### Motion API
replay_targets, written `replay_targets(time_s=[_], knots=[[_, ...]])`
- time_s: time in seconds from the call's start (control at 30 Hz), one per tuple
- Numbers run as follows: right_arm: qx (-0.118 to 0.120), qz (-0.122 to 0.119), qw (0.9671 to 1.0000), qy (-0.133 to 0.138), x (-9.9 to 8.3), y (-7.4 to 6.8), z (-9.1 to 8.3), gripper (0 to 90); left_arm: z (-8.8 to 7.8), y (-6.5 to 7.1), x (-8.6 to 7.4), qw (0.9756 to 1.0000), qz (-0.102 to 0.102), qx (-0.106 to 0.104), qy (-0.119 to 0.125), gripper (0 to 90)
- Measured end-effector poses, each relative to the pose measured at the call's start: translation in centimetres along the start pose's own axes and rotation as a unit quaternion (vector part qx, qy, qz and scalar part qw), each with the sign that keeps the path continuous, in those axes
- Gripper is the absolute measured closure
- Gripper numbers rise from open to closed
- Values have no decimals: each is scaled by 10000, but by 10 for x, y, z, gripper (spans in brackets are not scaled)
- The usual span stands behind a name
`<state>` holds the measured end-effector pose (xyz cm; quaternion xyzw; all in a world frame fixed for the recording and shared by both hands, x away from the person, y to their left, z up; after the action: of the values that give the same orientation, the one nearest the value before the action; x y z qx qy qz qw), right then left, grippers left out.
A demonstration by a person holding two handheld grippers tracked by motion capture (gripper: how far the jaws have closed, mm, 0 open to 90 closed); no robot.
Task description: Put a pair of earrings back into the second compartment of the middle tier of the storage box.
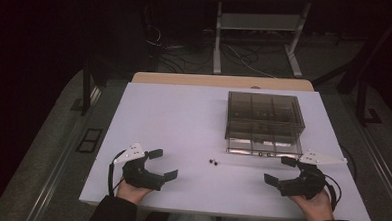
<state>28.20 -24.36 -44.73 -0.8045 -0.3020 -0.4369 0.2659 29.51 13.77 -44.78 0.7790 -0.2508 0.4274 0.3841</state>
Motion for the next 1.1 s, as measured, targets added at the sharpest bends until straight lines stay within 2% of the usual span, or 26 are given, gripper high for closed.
replay_targets(time_s=[0.13,0.37,0.47,0.5,0.67,0.83,1.1], knots=[[5,28,10000,-9,0,1,0,3,0,-1,1,9998,103,130,-74,0],[16,67,10000,-13,0,1,-1,3,0,1,9,9999,32,58,-137,0],[-8,78,10000,4,0,2,-2,3,2,1,15,9997,141,70,-197,0],[-24,89,10000,16,0,3,-3,3,3,0,19,9994,186,87,-285,0],[-36,123,9999,15,0,4,-4,3,8,-2,27,9988,187,77,-450,0],[-45,70,10000,-6,0,4,-2,3,19,3,36,9961,288,-9,-835,0],[-41,48,10000,-29,0,2,-2,3,33,9,43,9925,408,-113,-1149,0]])
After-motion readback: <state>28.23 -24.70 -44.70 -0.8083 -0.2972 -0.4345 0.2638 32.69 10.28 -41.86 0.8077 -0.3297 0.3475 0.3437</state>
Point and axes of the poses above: each handheld gripper's, and its own axes: z roughly forward along the jaws, x roughly out of its top, y roughly to its right, the point moved 6 cm from there along z, roughly forward along the jaws, and after that the axes turned 7 degrees about -z, right-handed, at the moved point
